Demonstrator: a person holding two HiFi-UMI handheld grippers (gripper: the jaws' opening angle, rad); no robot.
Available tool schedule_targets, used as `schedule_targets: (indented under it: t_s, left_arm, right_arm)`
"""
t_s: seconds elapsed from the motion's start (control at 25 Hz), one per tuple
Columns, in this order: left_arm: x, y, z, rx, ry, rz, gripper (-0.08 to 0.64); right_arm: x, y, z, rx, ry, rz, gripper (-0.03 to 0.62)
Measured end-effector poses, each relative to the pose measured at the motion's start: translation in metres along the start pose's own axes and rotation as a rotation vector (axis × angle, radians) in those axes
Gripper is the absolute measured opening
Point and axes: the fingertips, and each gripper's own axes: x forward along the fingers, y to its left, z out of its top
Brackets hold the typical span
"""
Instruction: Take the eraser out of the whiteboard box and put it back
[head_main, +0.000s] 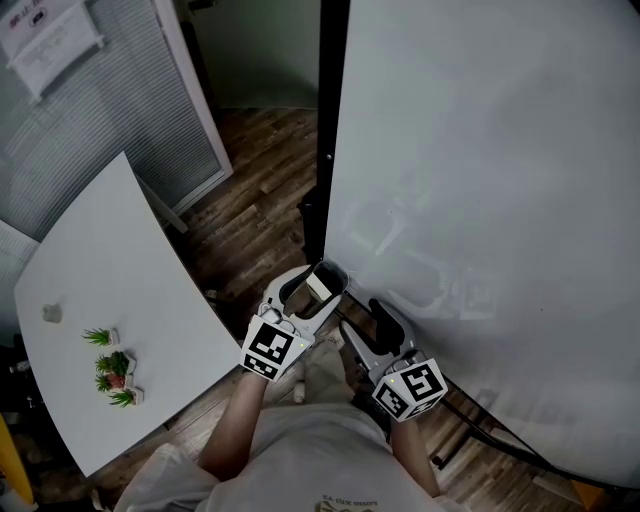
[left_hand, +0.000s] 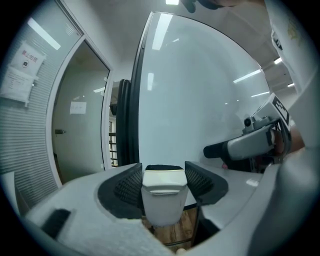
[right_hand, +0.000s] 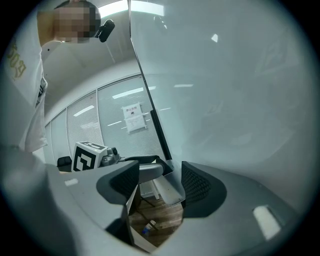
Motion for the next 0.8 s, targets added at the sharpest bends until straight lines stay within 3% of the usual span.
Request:
schedule_targets:
  t_s: [0.8]
  left_arm:
    - [0.0011, 0.0, -0.0017, 0.011, -0.003, 0.019, 0.258]
  right_arm:
    - [0.0006, -0.0035, 0.0017, 0.0, 0.005, -0.004, 0.262]
